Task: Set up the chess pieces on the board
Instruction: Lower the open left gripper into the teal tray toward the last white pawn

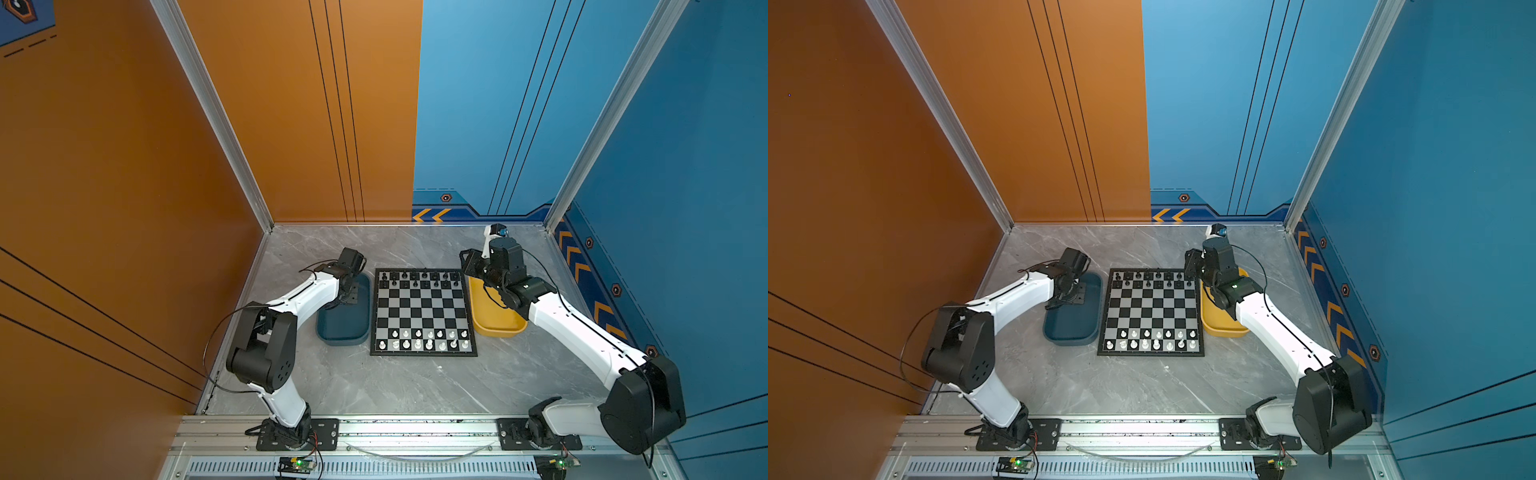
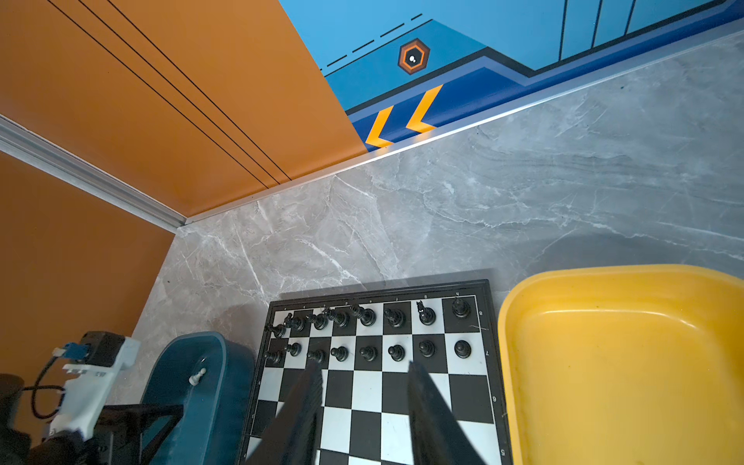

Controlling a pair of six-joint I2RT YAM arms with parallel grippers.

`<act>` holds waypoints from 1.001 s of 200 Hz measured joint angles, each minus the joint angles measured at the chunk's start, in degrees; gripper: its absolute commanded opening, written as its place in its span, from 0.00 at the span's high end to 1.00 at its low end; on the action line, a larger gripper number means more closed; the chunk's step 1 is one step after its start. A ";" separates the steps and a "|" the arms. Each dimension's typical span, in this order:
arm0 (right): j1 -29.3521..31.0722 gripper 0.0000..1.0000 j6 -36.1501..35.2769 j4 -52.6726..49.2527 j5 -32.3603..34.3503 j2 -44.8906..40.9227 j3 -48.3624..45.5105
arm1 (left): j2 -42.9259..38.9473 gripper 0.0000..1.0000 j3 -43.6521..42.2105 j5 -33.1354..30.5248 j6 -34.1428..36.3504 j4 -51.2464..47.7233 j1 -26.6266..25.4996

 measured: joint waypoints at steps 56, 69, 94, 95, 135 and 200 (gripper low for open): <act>-0.76 0.62 -0.02 0.04 -1.31 0.98 0.00 | 4.98 0.59 2.73 -0.55 2.34 2.67 1.64; -0.90 0.62 0.00 0.26 -1.53 1.09 0.00 | 5.70 0.59 3.28 -0.92 2.89 2.86 1.97; -1.01 0.62 0.00 0.44 -2.34 1.62 0.00 | 7.37 0.59 4.48 -1.14 3.63 3.28 2.54; -1.01 0.62 0.00 0.44 -2.36 1.66 0.00 | 7.41 0.59 4.52 -1.14 3.63 3.28 2.54; -1.07 0.62 0.00 0.44 -2.54 1.92 0.00 | 9.62 0.59 5.07 -1.11 4.48 3.58 3.34; -1.33 0.62 0.00 0.46 -2.58 1.97 0.00 | 10.23 0.58 6.67 0.48 4.85 2.93 6.47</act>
